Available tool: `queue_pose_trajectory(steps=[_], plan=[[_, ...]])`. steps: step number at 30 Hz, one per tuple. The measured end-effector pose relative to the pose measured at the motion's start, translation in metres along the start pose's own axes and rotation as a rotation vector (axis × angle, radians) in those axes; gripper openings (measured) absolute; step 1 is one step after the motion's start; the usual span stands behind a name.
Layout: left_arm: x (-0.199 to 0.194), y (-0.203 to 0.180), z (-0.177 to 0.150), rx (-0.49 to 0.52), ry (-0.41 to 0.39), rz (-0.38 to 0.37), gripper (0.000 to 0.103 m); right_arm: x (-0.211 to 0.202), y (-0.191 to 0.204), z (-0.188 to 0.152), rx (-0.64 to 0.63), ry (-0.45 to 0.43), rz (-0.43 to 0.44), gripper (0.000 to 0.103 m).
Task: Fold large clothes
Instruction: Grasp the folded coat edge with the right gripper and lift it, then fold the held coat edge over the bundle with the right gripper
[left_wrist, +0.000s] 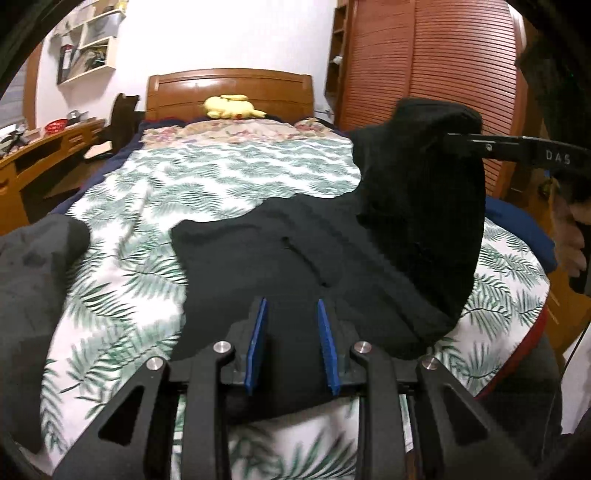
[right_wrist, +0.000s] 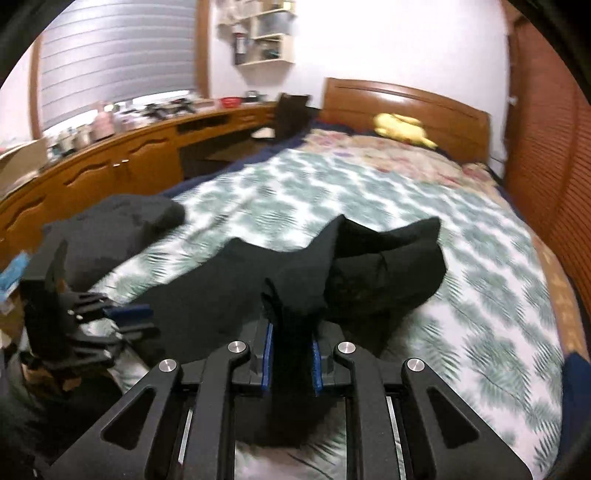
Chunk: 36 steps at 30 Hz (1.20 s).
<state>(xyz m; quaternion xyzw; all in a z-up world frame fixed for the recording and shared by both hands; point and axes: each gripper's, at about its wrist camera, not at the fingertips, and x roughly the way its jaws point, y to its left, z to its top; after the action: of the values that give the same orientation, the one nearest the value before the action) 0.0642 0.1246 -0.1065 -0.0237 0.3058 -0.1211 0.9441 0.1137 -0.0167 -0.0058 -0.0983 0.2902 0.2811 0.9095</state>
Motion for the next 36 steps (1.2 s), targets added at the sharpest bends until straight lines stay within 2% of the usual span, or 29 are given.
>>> queue_pose_trajectory(steps=[4, 7, 8, 9, 11, 15, 18, 22, 24, 28, 32, 36], plan=[[-0.015, 0.022, -0.006, -0.037, -0.028, 0.025, 0.026, 0.03, 0.041, 0.008, -0.022, 0.036, 0.1, 0.014], [-0.021, 0.039, -0.011, -0.077, -0.04, 0.036, 0.026, 0.052, 0.062, 0.005, -0.033, 0.094, 0.113, 0.021], [-0.023, 0.043, -0.013, -0.09, -0.043, 0.039, 0.026, 0.057, 0.066, 0.003, -0.032, 0.11, 0.133, 0.03], [-0.024, 0.047, -0.014, -0.1, -0.045, 0.041, 0.026, 0.059, 0.068, 0.002, -0.027, 0.118, 0.156, 0.043], [-0.025, 0.052, -0.016, -0.112, -0.047, 0.046, 0.026, 0.053, 0.068, -0.001, -0.026, 0.109, 0.174, 0.05], [-0.028, 0.056, -0.017, -0.125, -0.055, 0.047, 0.026, 0.038, 0.053, -0.004, -0.022, 0.076, 0.142, 0.05], [-0.027, 0.053, -0.016, -0.121, -0.058, 0.045, 0.026, 0.029, 0.035, -0.01, -0.008, 0.059, 0.08, 0.05], [-0.025, 0.048, -0.014, -0.109, -0.057, 0.038, 0.026, 0.036, 0.014, -0.023, 0.001, 0.095, -0.005, 0.049], [-0.025, 0.047, -0.013, -0.108, -0.059, 0.035, 0.026, 0.044, 0.005, -0.035, 0.031, 0.137, 0.001, 0.041], [-0.025, 0.045, -0.01, -0.11, -0.072, 0.028, 0.026, 0.071, 0.007, -0.066, 0.07, 0.246, 0.079, 0.037], [-0.027, 0.04, -0.007, -0.103, -0.092, -0.002, 0.027, 0.077, 0.009, -0.082, 0.088, 0.243, 0.092, 0.037], [-0.024, 0.033, -0.003, -0.093, -0.102, -0.037, 0.029, 0.078, 0.008, -0.083, 0.095, 0.237, 0.102, 0.037]])
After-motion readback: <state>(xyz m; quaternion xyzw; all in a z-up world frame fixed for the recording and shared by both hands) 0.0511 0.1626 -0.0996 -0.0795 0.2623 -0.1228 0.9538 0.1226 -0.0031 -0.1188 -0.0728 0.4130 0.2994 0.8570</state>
